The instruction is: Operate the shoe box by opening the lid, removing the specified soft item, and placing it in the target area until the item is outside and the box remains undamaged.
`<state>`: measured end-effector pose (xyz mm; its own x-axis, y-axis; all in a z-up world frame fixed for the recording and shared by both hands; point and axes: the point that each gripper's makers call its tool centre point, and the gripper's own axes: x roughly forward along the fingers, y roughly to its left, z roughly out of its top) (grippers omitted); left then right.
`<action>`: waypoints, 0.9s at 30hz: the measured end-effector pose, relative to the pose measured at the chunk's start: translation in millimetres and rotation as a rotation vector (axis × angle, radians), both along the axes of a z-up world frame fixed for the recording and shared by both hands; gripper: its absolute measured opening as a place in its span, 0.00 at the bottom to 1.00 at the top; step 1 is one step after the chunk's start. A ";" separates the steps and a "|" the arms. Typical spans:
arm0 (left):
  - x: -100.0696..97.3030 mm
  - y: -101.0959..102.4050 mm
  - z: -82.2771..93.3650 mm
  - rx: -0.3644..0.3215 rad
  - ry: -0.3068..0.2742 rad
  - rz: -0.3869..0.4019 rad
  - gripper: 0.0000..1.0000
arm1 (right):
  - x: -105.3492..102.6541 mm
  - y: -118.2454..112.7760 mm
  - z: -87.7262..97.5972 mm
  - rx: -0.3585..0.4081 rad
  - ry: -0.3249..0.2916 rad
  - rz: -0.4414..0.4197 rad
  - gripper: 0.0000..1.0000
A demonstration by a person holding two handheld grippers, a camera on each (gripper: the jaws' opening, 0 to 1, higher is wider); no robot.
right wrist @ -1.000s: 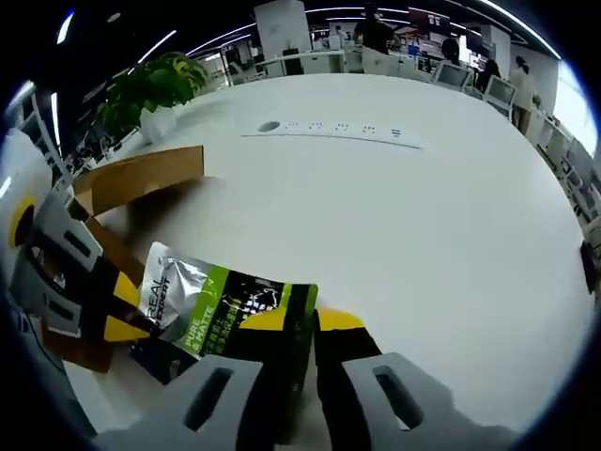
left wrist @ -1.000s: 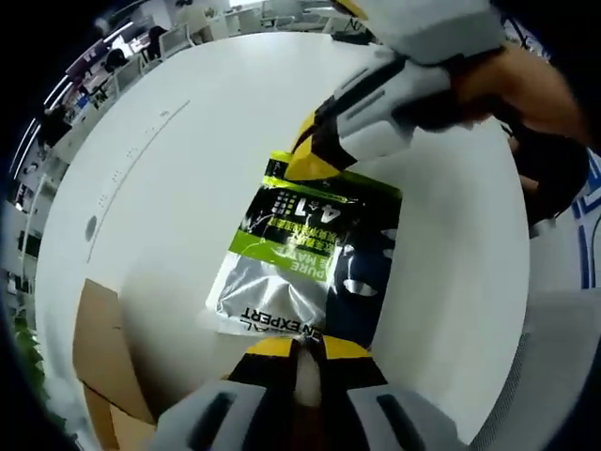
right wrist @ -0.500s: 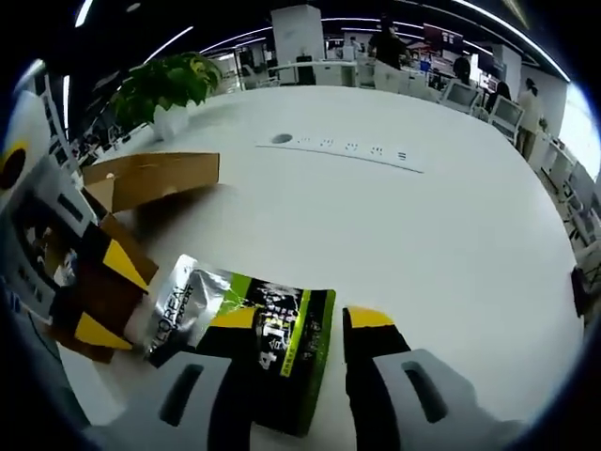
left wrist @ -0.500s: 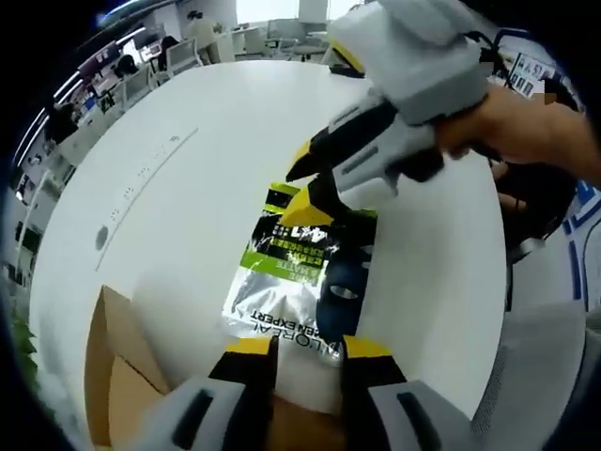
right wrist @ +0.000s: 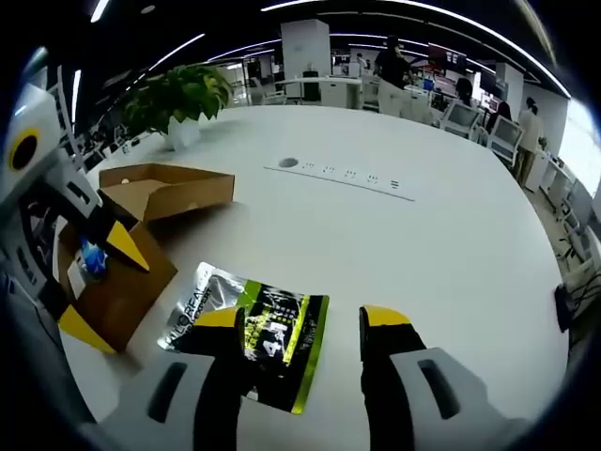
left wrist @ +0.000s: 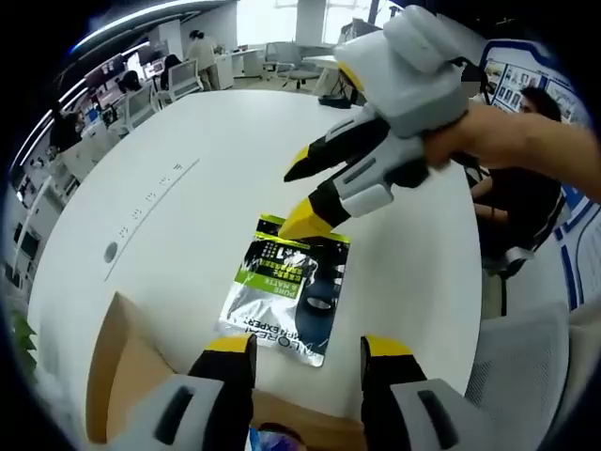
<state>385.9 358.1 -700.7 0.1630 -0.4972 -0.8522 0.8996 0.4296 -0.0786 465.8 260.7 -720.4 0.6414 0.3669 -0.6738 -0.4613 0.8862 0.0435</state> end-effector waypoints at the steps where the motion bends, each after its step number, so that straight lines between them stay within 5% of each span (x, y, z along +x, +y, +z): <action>1: -1.2 0.6 1.8 -0.007 -0.002 0.001 0.48 | -2.8 0.9 3.5 -0.003 -0.010 0.011 0.48; 27: -18.7 56.8 43.0 -0.162 -0.113 0.102 0.63 | -53.7 25.1 57.5 0.016 -0.106 0.106 0.71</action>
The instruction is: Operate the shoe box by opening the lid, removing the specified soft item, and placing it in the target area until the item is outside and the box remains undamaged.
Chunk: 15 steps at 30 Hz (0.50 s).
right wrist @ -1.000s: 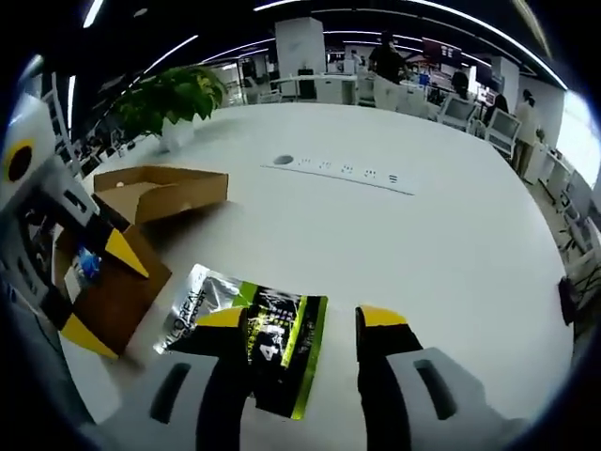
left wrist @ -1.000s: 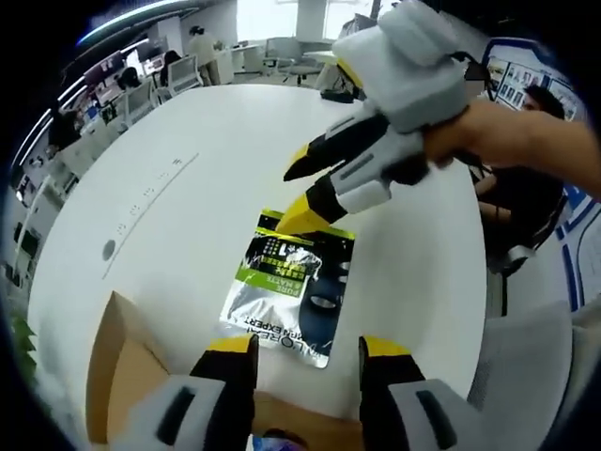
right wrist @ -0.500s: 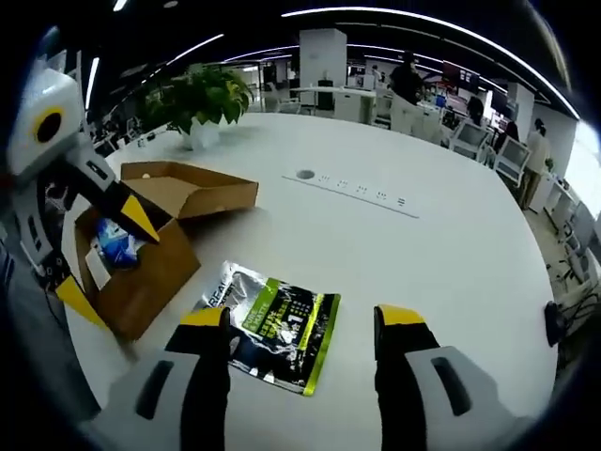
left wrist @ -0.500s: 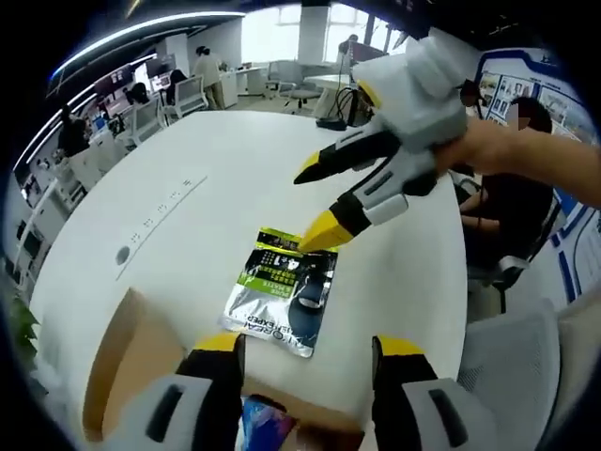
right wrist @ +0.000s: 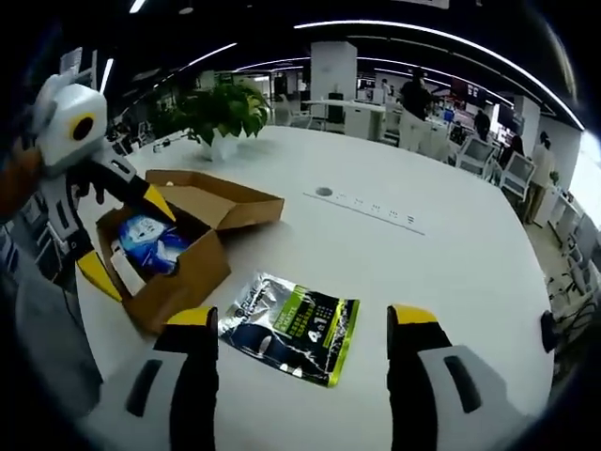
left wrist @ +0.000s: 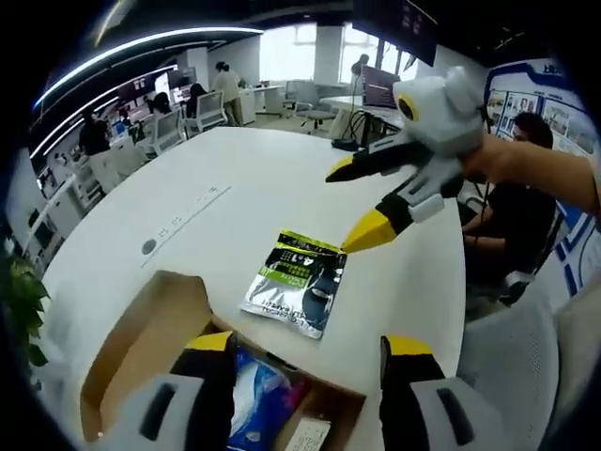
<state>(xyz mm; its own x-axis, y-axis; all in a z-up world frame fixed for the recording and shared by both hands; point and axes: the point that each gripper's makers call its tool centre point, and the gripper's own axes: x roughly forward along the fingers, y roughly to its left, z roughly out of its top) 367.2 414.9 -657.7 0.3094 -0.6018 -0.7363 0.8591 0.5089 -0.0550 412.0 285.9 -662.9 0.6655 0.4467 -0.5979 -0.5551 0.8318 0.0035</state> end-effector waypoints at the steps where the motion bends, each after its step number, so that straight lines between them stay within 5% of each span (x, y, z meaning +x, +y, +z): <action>1: -0.2 3.4 2.9 -0.012 -0.009 0.012 0.64 | -2.3 1.3 1.1 0.002 0.001 0.004 0.71; 15: -6.8 51.9 8.6 -0.057 -0.033 0.092 0.72 | -23.5 26.1 18.6 0.035 -0.023 0.052 0.80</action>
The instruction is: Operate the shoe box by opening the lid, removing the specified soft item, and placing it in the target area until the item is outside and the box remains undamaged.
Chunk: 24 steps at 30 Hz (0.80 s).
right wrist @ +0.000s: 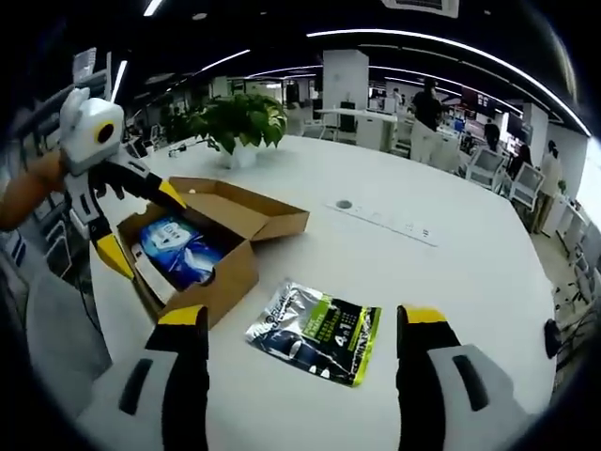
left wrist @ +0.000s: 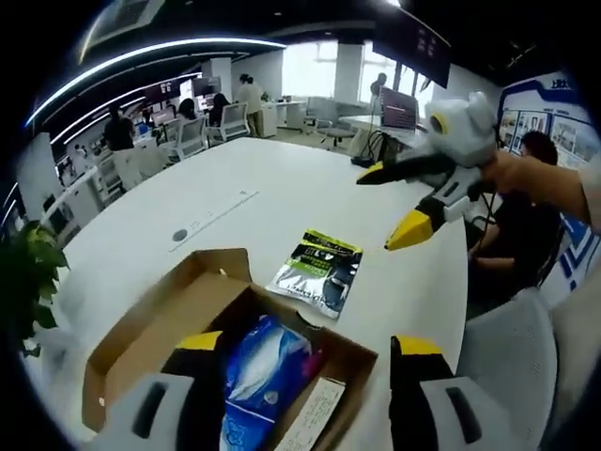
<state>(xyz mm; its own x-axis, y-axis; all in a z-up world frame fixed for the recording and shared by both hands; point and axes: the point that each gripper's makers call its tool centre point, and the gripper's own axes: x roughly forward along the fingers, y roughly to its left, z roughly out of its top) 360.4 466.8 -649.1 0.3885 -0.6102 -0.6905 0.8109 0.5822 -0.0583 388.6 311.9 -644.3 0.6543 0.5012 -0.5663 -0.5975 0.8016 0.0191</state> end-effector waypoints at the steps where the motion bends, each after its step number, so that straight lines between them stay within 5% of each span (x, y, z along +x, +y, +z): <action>1: -1.3 3.1 -0.9 -0.005 -0.001 0.004 0.73 | -2.2 3.0 0.7 0.005 0.001 0.005 0.81; 16: -13.3 58.6 -3.7 -0.067 0.006 0.099 0.86 | -17.8 44.5 3.6 0.020 0.008 0.128 0.96; 24: -12.2 85.3 -1.7 -0.083 -0.006 0.145 0.92 | -16.4 70.4 4.1 0.018 0.010 0.197 0.96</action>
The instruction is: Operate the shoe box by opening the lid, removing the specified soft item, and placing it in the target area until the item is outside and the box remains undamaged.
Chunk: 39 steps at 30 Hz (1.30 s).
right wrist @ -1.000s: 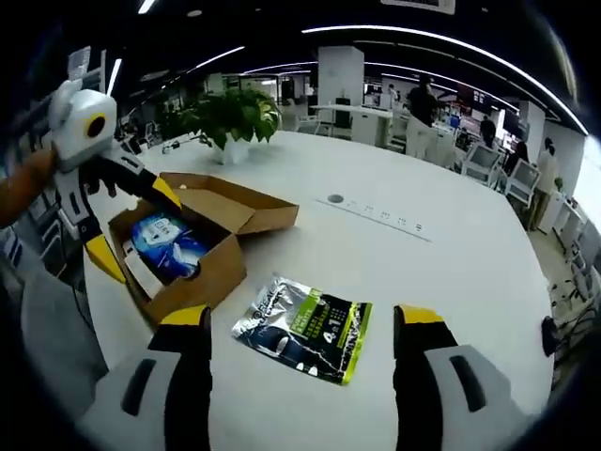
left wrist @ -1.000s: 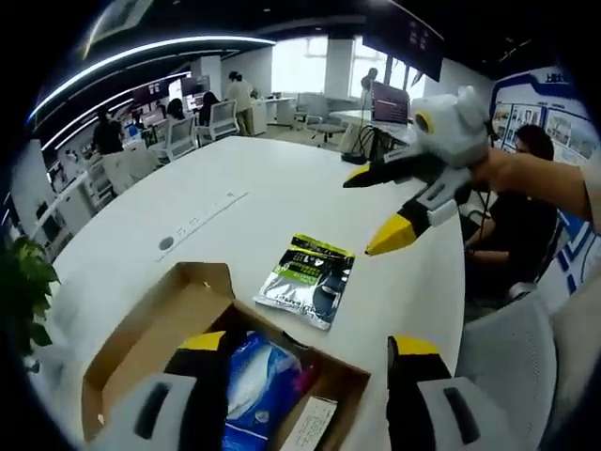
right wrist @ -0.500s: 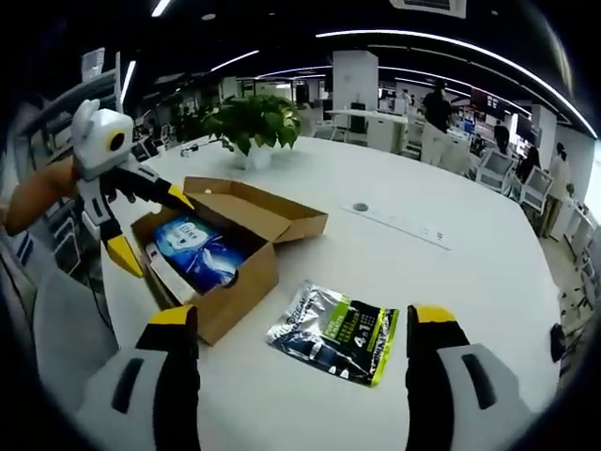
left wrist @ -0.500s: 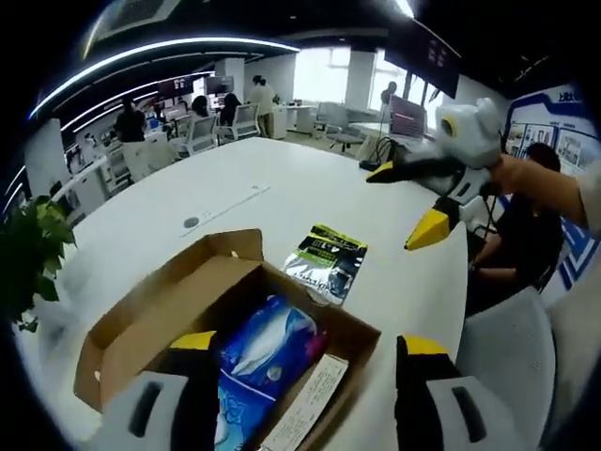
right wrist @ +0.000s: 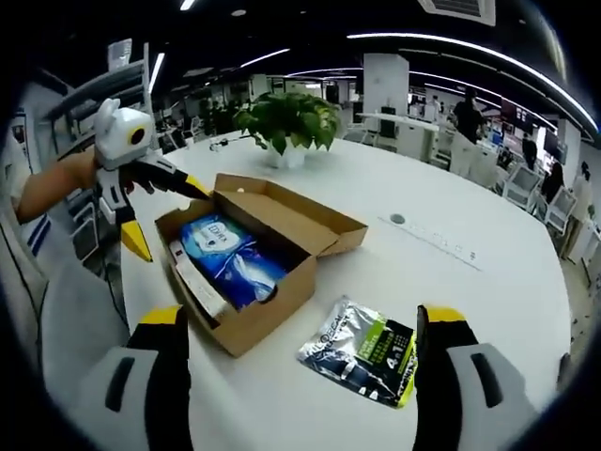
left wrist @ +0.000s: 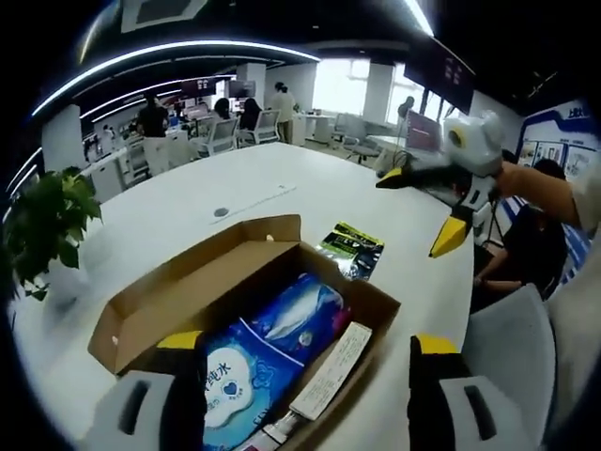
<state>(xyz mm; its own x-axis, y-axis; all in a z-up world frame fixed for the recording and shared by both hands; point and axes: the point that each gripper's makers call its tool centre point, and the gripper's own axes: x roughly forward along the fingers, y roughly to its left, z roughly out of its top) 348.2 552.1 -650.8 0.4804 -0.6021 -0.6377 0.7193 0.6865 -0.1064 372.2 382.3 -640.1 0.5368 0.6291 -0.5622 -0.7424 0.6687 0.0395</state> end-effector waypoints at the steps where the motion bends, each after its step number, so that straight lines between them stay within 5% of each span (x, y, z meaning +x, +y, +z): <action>1: 0.2 4.0 0.1 -0.003 -0.001 0.011 0.92 | -0.3 5.0 -0.3 0.000 0.000 0.013 0.96; 18: -16.0 56.2 5.0 -0.077 -0.014 0.133 1.00 | 2.3 74.6 -8.0 0.024 0.014 0.140 0.93; 39: -33.1 104.1 -9.3 -0.105 -0.014 0.268 1.00 | 18.6 126.3 -33.3 -0.006 0.065 0.213 0.83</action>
<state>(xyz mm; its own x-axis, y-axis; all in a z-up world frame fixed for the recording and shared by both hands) 315.0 656.2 -660.0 0.6399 -0.5150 -0.5703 0.5156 0.8381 -0.1783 390.8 508.6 -673.5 0.3542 0.7208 -0.5957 -0.8632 0.4972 0.0883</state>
